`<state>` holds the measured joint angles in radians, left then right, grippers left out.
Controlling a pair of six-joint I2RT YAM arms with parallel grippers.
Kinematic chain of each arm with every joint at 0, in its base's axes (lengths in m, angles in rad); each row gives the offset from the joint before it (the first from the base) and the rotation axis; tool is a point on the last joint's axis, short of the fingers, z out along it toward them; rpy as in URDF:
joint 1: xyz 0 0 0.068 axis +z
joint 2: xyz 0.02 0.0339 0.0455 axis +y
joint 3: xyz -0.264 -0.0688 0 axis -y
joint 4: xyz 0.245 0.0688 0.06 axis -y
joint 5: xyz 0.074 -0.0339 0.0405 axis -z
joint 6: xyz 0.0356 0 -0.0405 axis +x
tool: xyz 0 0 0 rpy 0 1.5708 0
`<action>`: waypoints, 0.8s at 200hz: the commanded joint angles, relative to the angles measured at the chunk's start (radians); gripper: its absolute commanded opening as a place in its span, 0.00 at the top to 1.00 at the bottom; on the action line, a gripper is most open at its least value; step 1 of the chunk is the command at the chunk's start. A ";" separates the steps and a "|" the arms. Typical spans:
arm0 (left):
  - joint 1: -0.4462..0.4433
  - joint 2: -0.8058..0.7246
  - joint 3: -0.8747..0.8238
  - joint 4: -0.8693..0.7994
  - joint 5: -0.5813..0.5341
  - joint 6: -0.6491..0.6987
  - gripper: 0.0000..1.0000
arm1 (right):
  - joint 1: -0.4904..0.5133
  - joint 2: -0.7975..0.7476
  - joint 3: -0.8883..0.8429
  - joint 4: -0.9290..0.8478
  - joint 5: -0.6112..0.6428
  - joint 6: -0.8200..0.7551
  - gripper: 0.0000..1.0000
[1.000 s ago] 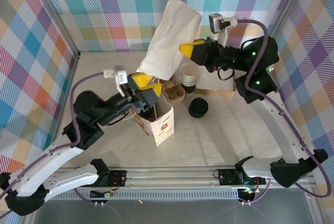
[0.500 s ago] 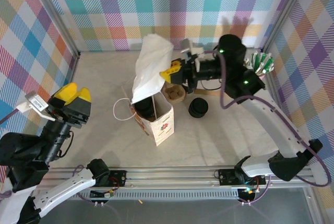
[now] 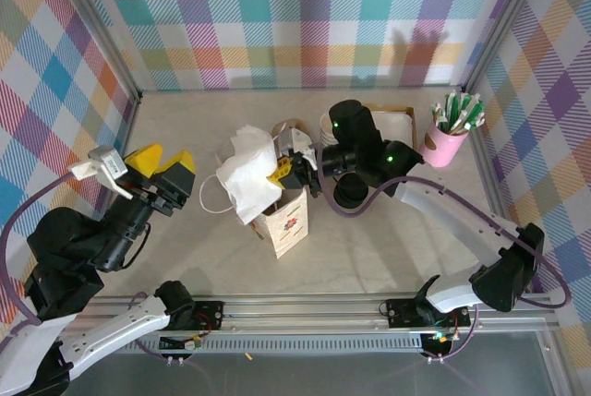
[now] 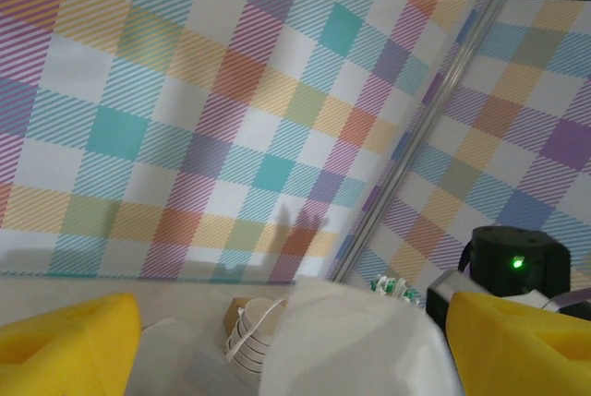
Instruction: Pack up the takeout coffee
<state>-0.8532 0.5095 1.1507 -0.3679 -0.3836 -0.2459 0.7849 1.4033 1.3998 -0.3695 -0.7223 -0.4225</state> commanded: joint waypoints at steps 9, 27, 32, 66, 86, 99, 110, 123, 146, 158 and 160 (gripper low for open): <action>-0.008 0.010 0.009 0.003 0.007 -0.007 0.15 | 0.000 -0.062 -0.044 0.055 0.057 -0.035 1.00; -0.008 0.015 0.010 0.006 0.001 -0.013 0.14 | 0.001 -0.067 -0.055 0.117 0.094 -0.006 1.00; -0.008 0.016 0.009 0.008 -0.003 -0.013 0.15 | 0.001 -0.063 -0.050 0.132 0.106 0.005 1.00; -0.007 0.021 -0.011 0.039 -0.012 -0.015 0.14 | -0.001 -0.015 0.015 0.131 0.151 -0.008 1.00; -0.008 0.022 -0.024 0.061 -0.015 -0.016 0.14 | -0.006 0.000 0.018 0.140 0.166 -0.024 1.00; -0.008 0.024 -0.035 0.073 -0.015 -0.019 0.14 | -0.009 0.005 0.016 0.144 0.185 -0.025 1.00; -0.007 0.026 -0.045 0.081 -0.012 -0.024 0.15 | -0.009 0.005 0.012 0.141 0.196 -0.032 1.00; -0.008 0.027 -0.057 0.114 -0.013 -0.028 0.15 | -0.008 0.001 0.001 0.139 0.215 -0.032 1.00; -0.008 0.032 -0.075 0.149 -0.012 -0.029 0.14 | -0.008 -0.021 -0.029 0.139 0.268 -0.036 1.00; -0.008 0.036 -0.078 0.157 -0.013 -0.028 0.14 | -0.009 -0.031 -0.039 0.136 0.288 -0.033 1.00; -0.008 0.038 -0.080 0.158 -0.012 -0.028 0.14 | -0.009 -0.032 -0.039 0.135 0.289 -0.033 1.00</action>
<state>-0.8532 0.5385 1.0840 -0.2863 -0.3870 -0.2687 0.7837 1.4014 1.3834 -0.2478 -0.4816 -0.4355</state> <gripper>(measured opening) 0.857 0.059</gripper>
